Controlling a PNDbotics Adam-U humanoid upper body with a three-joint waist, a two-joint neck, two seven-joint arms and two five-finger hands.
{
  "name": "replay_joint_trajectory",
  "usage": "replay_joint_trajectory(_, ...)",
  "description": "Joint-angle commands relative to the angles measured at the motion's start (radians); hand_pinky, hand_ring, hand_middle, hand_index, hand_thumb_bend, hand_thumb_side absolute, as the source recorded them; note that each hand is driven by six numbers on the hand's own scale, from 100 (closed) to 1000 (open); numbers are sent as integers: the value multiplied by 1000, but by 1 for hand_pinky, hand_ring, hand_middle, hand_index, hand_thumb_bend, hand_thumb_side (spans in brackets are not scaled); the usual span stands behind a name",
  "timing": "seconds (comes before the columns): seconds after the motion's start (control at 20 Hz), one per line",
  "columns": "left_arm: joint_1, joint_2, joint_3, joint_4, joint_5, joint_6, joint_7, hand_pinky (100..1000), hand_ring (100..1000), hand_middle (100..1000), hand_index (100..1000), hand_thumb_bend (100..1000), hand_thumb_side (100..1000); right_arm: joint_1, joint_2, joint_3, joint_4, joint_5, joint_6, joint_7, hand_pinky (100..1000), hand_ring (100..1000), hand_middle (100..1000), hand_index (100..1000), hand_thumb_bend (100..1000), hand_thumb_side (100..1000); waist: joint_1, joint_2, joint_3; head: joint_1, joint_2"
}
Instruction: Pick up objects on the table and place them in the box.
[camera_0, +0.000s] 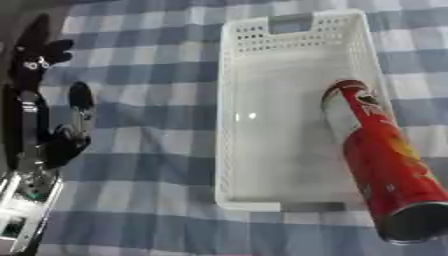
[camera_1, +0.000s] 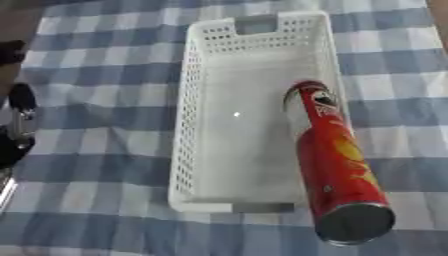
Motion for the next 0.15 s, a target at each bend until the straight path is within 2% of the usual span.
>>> replay_joint_trajectory(0.05, -1, 12, 7, -11, 1, 2, -9, 688, 789, 943, 1000, 100, 848, -19, -28, -5, -7, 4, 1, 2, 441, 649, 723, 805, 100, 1000, -5, -14, -1, 11, -12)
replay_joint_trajectory(0.15, -1, 11, 7, -11, 0, 3, -9, 687, 788, 943, 1000, 100, 847, -19, -28, -5, -7, 4, 2, 2, 440, 647, 723, 806, 100, 1000, -4, -14, -1, 11, -13)
